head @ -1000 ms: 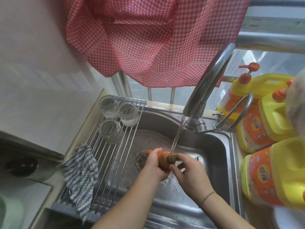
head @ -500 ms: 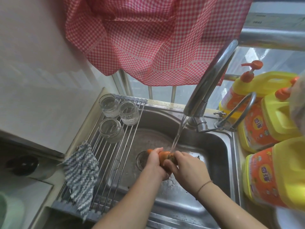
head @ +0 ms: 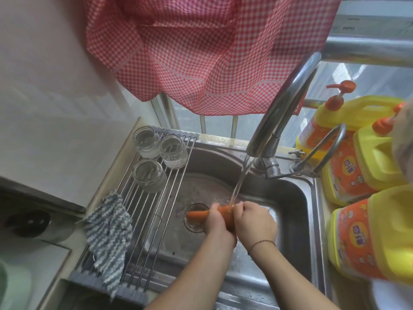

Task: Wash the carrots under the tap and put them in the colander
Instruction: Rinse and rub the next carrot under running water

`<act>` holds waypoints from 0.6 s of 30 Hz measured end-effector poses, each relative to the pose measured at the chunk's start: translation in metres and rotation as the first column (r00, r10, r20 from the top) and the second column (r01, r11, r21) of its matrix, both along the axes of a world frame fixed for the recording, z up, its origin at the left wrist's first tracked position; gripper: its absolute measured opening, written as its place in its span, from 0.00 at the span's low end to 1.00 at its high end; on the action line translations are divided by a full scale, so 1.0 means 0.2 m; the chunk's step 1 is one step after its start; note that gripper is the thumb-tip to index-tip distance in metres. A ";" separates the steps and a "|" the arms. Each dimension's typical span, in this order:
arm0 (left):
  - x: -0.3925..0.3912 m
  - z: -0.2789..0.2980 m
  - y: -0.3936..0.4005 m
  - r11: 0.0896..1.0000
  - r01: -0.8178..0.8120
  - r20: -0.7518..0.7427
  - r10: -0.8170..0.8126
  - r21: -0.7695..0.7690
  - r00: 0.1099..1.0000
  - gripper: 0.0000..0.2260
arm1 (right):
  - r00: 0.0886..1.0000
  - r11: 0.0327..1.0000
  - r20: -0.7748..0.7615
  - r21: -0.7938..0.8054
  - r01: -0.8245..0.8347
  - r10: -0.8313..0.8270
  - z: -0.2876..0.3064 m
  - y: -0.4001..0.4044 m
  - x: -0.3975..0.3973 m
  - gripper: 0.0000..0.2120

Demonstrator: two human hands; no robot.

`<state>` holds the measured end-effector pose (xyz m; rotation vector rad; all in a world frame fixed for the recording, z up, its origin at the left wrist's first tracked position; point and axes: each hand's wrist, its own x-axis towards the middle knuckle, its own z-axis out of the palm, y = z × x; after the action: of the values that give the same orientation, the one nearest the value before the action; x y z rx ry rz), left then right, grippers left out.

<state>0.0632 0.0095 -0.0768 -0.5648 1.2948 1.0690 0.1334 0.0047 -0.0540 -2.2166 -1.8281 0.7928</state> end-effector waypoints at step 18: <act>-0.06 0.04 0.03 0.987 0.159 -0.075 -0.158 0.016 0.985 0.13 | 0.976 0.989 -0.207 0.140 -0.044 0.073 -0.05 -0.11 -0.01 0.18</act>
<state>0.0508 0.0149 -0.0698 -0.4015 1.3669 0.9782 0.1308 -0.0175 -0.0648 -1.9241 -1.7943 0.8525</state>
